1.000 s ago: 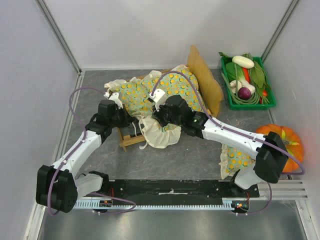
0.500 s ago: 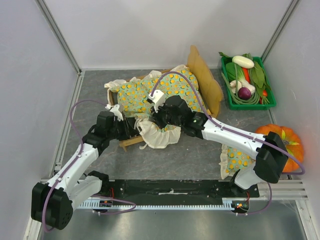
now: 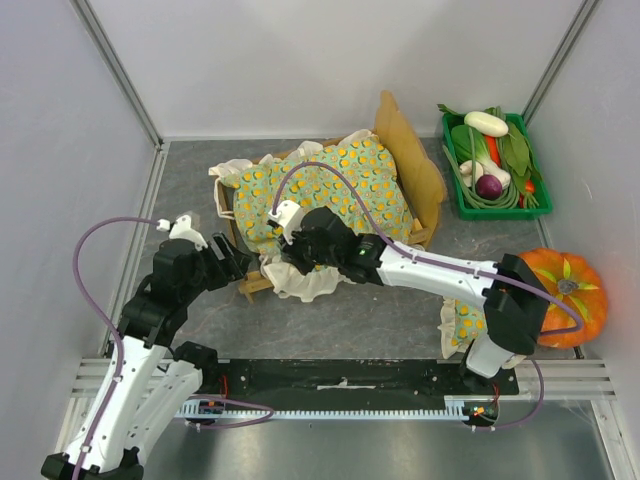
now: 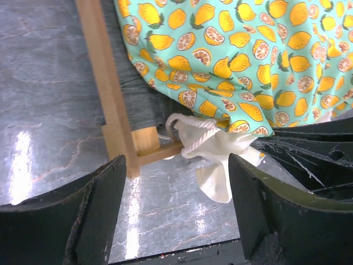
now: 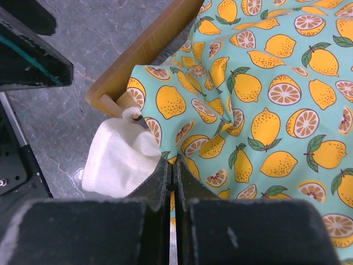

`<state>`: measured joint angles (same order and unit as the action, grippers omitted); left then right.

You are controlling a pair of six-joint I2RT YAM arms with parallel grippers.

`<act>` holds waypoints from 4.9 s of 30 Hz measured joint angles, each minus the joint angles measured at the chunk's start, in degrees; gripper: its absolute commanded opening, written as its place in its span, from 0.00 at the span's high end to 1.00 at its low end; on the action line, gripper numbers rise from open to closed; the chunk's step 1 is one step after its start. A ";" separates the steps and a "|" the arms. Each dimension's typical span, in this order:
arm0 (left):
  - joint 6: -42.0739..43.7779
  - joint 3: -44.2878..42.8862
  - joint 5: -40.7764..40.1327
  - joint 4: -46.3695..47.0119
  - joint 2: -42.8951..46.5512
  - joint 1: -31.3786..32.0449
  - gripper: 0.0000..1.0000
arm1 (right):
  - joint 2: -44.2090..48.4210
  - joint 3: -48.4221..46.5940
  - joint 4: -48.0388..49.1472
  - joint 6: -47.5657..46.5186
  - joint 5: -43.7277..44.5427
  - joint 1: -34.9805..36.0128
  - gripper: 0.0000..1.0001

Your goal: Set up the pet bed

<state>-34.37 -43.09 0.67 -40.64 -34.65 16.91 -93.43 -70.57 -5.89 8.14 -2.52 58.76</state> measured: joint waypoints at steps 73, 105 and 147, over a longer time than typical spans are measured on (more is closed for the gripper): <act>3.32 6.34 -1.33 31.80 -31.01 -5.53 0.40 | 6.45 22.75 17.75 12.63 4.63 -5.62 0.31; 1.57 9.60 2.45 17.42 -0.22 -6.08 0.07 | -33.90 5.46 51.30 36.74 43.34 10.19 0.24; 0.33 9.99 2.95 13.29 3.69 -6.23 0.06 | -21.68 16.24 42.45 31.63 21.29 7.65 0.72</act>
<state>-34.04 -33.10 3.62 -27.35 -30.96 10.68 -115.11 -54.33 36.56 39.77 18.76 66.41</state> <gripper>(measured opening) 0.941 0.086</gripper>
